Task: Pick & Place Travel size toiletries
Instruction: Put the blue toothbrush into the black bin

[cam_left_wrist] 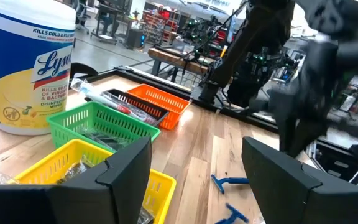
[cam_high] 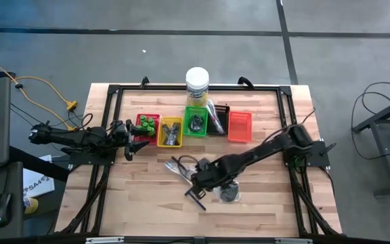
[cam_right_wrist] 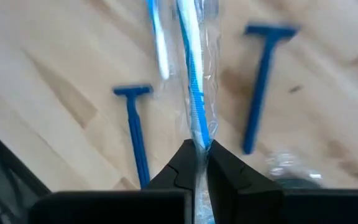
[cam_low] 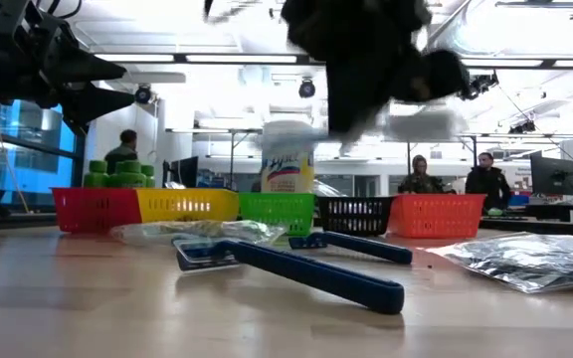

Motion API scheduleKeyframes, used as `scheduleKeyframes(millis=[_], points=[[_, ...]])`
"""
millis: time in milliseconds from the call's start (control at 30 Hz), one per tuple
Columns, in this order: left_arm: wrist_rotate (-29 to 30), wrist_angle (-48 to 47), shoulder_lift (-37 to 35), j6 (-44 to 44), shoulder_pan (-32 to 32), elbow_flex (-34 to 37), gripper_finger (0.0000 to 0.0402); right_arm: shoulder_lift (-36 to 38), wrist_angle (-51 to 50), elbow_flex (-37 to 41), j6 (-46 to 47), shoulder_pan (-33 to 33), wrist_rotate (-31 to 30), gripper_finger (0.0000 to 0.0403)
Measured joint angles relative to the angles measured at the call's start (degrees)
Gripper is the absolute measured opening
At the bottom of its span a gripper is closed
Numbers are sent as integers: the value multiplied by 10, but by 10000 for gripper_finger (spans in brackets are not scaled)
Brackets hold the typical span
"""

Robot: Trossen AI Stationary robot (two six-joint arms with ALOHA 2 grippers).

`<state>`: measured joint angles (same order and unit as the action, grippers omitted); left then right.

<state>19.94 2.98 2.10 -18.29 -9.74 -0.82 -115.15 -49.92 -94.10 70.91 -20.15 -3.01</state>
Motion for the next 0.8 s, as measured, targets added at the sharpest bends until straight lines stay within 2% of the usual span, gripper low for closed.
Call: scheduleKeyframes(millis=[200, 400, 633, 800], points=[[0, 0, 0, 0, 0, 0, 242, 76, -107, -1, -4, 20, -69, 10], [0, 0, 0, 0, 0, 0, 242, 122, -191, -1, -39, 75, -137, 10], [0, 0, 0, 0, 0, 0, 242, 133, -191, 3, -145, 167, -168, 10], [0, 0, 0, 0, 0, 0, 242, 135, -113, 55, -215, 218, -188, 9]])
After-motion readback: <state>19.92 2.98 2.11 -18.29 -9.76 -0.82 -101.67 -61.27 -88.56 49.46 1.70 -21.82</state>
